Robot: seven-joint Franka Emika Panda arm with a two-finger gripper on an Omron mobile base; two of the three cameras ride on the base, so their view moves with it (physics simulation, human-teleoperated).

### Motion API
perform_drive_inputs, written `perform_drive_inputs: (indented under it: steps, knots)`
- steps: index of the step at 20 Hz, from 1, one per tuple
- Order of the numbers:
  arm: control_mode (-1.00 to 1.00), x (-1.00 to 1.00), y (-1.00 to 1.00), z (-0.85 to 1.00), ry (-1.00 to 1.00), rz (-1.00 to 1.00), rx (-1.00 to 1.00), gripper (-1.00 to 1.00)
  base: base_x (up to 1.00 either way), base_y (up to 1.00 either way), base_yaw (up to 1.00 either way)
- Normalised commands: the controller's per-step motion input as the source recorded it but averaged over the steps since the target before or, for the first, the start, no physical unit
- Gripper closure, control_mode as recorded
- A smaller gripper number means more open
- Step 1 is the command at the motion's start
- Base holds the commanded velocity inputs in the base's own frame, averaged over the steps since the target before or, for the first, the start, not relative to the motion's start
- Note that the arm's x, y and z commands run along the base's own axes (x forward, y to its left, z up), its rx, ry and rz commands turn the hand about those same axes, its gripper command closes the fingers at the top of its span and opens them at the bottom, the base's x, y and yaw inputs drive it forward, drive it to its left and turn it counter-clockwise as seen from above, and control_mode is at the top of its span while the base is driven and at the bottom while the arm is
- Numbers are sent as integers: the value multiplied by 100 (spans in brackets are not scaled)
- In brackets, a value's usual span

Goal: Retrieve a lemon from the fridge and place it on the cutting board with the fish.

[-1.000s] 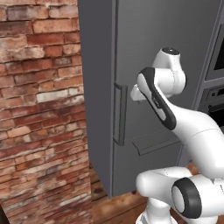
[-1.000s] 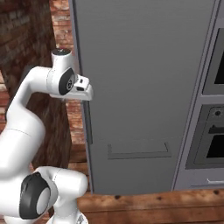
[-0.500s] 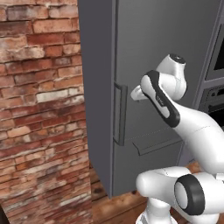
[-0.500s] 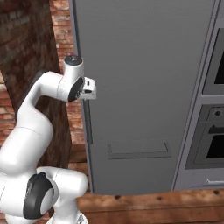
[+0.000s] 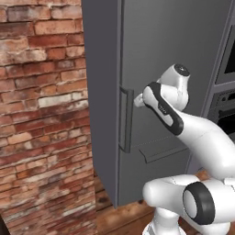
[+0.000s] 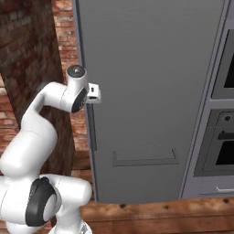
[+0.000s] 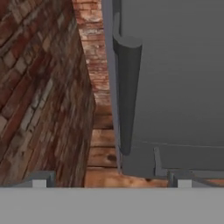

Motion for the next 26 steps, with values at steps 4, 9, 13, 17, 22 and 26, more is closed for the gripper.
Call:
perform_drive_inputs:
  steps: [4,9,13,17,22,26]
  knots:
    - [-100,35,13,-8,-7,-1,0,-100,0,0,0]
    - [-100,38,8,-26,-1,-6,-9,-100,0,0,0]
    - [-100,45,-3,-22,2,-3,-9,-100,0,0,0]
    - [-100,35,0,-19,0,0,-3,-100,0,0,0]
    - [-100,22,2,-22,-5,0,0,-100,0,0,0]
    - [-100,22,18,-19,-7,0,0,-100,0,0,0]
